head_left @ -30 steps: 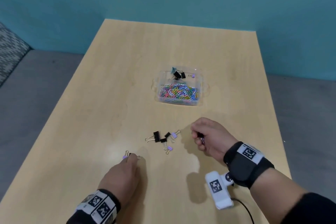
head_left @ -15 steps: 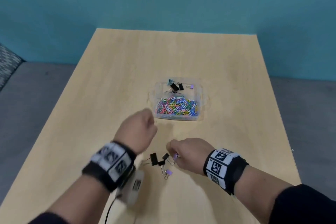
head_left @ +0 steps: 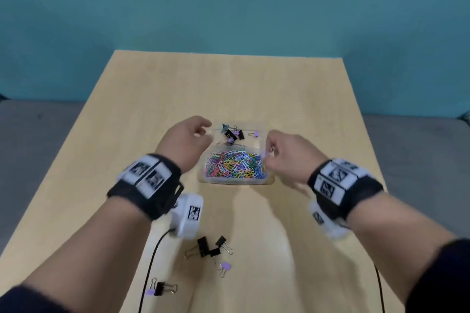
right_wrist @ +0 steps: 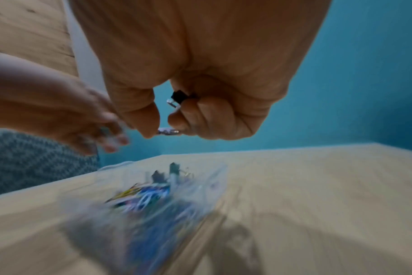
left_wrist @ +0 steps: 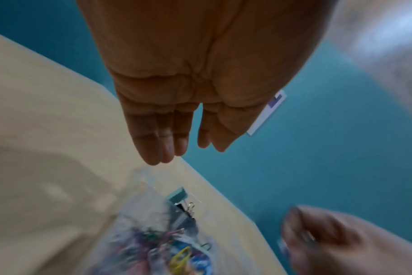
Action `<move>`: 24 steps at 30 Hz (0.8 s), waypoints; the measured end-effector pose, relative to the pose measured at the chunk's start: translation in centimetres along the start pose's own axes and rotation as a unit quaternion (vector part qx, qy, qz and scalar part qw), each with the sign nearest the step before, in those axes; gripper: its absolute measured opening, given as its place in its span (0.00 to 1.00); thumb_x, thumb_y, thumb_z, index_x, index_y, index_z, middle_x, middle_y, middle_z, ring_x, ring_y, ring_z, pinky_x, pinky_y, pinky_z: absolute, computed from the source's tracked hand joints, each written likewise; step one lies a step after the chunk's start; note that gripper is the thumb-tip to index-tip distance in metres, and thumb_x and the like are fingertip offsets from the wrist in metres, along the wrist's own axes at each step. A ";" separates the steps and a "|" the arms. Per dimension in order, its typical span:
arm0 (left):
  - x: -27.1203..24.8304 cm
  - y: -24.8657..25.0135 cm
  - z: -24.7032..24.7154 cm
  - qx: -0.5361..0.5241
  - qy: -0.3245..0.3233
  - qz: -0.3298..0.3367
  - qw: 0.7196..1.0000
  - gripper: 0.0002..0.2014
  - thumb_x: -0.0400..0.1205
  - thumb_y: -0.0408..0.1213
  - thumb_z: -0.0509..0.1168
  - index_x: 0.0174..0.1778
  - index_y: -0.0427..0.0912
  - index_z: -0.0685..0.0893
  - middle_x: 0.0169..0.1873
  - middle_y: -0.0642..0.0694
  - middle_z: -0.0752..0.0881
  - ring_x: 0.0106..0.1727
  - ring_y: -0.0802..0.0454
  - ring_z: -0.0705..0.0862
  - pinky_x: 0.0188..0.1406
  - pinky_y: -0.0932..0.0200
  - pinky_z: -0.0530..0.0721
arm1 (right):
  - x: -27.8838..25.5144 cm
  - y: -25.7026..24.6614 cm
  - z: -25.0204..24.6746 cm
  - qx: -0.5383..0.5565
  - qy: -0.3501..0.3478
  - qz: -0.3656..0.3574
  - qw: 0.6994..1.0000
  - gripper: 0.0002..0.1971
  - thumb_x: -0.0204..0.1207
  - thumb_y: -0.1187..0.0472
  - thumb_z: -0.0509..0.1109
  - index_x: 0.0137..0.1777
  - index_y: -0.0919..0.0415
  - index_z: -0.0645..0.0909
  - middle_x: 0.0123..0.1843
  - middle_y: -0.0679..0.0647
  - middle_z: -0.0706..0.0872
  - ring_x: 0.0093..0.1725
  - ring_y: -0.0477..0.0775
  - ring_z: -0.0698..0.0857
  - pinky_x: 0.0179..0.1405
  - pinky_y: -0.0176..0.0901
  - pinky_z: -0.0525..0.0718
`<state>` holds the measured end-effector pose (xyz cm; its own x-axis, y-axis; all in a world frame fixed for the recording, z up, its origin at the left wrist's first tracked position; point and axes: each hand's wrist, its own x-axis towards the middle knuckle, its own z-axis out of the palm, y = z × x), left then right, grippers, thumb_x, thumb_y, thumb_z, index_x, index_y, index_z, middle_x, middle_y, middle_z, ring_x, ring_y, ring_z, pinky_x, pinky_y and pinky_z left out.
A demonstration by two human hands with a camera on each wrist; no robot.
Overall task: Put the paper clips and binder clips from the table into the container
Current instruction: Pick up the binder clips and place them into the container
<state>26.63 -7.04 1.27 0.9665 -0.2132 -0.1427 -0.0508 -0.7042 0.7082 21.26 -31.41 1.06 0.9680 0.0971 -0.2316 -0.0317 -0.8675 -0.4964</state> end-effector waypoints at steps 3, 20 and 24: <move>-6.8 -3.1 -1.4 0.089 -0.010 -0.023 0.996 0.12 0.77 0.41 0.68 0.56 0.50 0.82 0.46 0.49 0.83 0.44 0.51 0.81 0.44 0.58 0.74 | 4.5 -1.7 -1.3 -0.067 0.008 -0.027 0.997 0.06 0.71 0.53 0.67 0.43 0.53 0.74 0.36 0.52 0.83 0.35 0.55 0.81 0.32 0.46 0.79; -22.8 -9.9 2.1 0.181 -0.160 -0.030 0.970 0.15 0.75 0.39 0.66 0.39 0.53 0.63 0.40 0.57 0.66 0.37 0.55 0.70 0.36 0.61 0.68 | -4.0 -7.6 1.9 -0.036 -0.066 -0.012 0.997 0.05 0.76 0.54 0.65 0.47 0.53 0.78 0.38 0.49 0.84 0.38 0.54 0.82 0.38 0.48 0.80; -22.5 -9.6 2.2 0.184 -0.137 -0.025 0.973 0.16 0.74 0.38 0.66 0.33 0.54 0.62 0.37 0.58 0.69 0.37 0.56 0.71 0.32 0.62 0.65 | -10.6 -7.7 7.8 -0.067 -0.173 -0.011 0.982 0.07 0.75 0.53 0.66 0.50 0.52 0.73 0.42 0.47 0.81 0.42 0.53 0.80 0.36 0.46 0.77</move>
<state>4.82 3.02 -3.84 0.8692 -0.3094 -0.3856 -0.1401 -0.9022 0.4080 9.27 -21.98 0.79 0.8242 0.2561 -0.5051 0.0434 -0.9178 -0.3946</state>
